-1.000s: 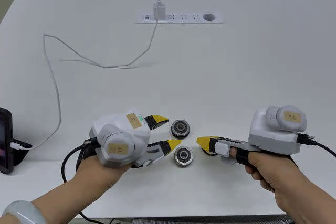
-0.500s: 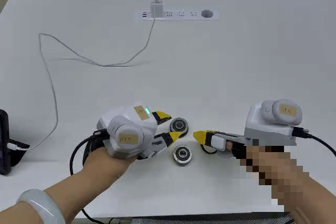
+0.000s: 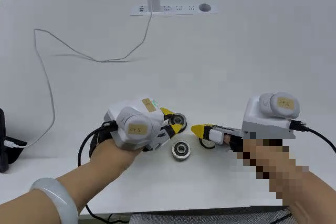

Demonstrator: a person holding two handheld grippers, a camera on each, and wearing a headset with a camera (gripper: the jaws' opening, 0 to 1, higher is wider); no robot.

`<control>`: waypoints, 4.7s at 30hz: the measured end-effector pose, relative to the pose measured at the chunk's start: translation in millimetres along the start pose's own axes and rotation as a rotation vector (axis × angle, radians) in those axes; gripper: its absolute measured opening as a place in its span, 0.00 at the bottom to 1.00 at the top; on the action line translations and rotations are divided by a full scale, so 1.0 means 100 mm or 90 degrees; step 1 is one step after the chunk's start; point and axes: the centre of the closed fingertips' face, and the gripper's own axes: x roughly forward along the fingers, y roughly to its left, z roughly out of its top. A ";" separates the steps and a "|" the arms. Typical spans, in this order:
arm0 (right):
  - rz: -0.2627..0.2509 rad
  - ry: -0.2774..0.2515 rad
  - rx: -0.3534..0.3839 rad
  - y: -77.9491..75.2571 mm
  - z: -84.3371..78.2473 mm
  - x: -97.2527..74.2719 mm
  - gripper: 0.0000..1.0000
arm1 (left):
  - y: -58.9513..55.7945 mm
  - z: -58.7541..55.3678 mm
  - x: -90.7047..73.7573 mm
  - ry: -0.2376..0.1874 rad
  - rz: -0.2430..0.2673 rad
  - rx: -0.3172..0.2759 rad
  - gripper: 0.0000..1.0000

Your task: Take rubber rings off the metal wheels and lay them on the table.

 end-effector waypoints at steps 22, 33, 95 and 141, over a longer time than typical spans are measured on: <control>0.001 -0.005 0.011 -0.02 0.02 0.02 0.02 | 0.02 0.00 0.07 0.013 -0.010 0.010 0.14; 0.004 0.008 0.030 -0.06 0.03 0.13 0.05 | 0.04 -0.04 0.09 0.017 -0.016 0.003 0.14; 0.085 0.029 0.113 -0.03 0.04 0.27 0.13 | 0.03 -0.05 0.07 0.001 -0.018 -0.010 0.13; 0.099 0.018 0.100 -0.11 0.09 0.34 0.20 | 0.04 -0.09 0.08 -0.007 -0.018 -0.013 0.13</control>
